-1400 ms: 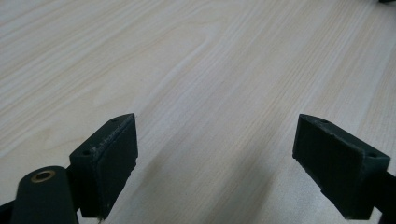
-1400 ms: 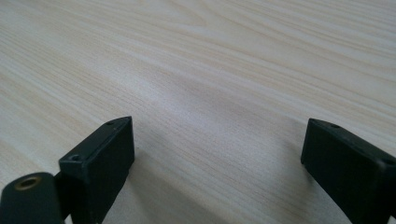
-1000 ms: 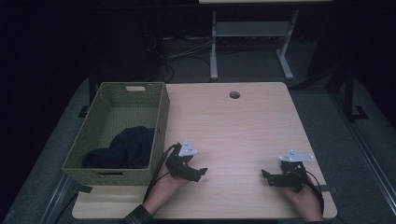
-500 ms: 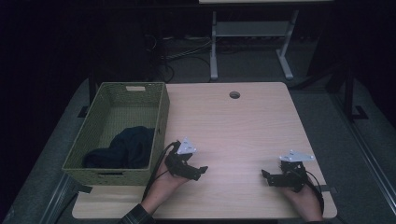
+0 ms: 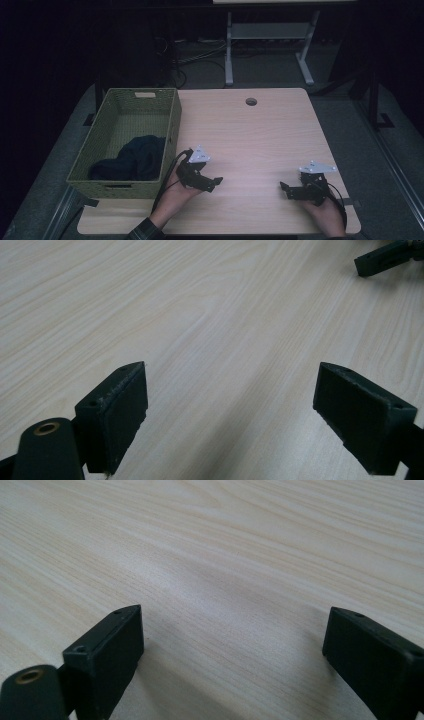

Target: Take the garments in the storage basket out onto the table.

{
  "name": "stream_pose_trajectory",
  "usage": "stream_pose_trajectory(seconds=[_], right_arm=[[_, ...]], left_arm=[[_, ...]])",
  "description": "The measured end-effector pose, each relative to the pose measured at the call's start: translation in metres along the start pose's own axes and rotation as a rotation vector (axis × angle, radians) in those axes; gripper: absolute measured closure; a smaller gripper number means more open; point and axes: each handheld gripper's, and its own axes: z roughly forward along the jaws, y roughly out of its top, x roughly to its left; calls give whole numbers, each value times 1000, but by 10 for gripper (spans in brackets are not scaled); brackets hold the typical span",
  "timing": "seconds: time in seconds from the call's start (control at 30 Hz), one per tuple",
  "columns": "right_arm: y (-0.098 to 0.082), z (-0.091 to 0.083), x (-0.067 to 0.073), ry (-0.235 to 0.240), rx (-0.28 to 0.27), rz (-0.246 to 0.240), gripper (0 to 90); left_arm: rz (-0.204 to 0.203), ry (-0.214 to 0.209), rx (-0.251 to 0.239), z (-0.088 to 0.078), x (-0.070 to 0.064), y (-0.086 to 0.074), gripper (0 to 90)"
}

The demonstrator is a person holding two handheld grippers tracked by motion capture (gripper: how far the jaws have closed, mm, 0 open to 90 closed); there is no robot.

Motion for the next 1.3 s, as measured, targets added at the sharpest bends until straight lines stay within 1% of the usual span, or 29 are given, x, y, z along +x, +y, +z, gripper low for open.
stream_pose_trajectory(seconds=[0.17, 0.3, 0.5, 0.6, 0.67, 0.77, 0.9, 0.93, 1.0, 1.13, 1.23, 1.3], right_arm=[[0, 0, 0, 0, 0, -1, 92], [0, 0, 0, 0, 0, -1, 93], [0, 0, 0, 0, 0, 0, 93], [0, 0, 0, 0, 0, -1, 92], [0, 0, 0, 0, 0, -1, 93], [0, 0, 0, 0, 0, -1, 93], [0, 0, 0, 0, 0, -2, 93], [0, 0, 0, 0, 0, -3, 93], [0, 0, 0, 0, 0, -3, 92], [0, 0, 0, 0, 1, 0, 93], [0, 0, 0, -1, 1, 0, 92], [0, 0, 0, 0, 0, -2, 93]], left_arm=[[0, -15, -10, -3, 0, 3, 138], [7, -19, -5, -5, 0, 5, 138], [6, -21, -9, -8, 0, 9, 138], [10, -15, 2, -10, -1, 11, 138], [8, -10, 1, -11, -1, 13, 138], [-3, -14, -16, -14, 0, 16, 138], [-4, -22, -17, -16, 1, 18, 138], [-11, -23, -21, -16, 0, 19, 138], [-3, -25, -19, -18, 0, 21, 138], [-7, -30, -24, -21, 0, 24, 139], [4, -31, -23, -24, 0, 27, 140], [4, -36, -21, -26, 0, 29, 140]])
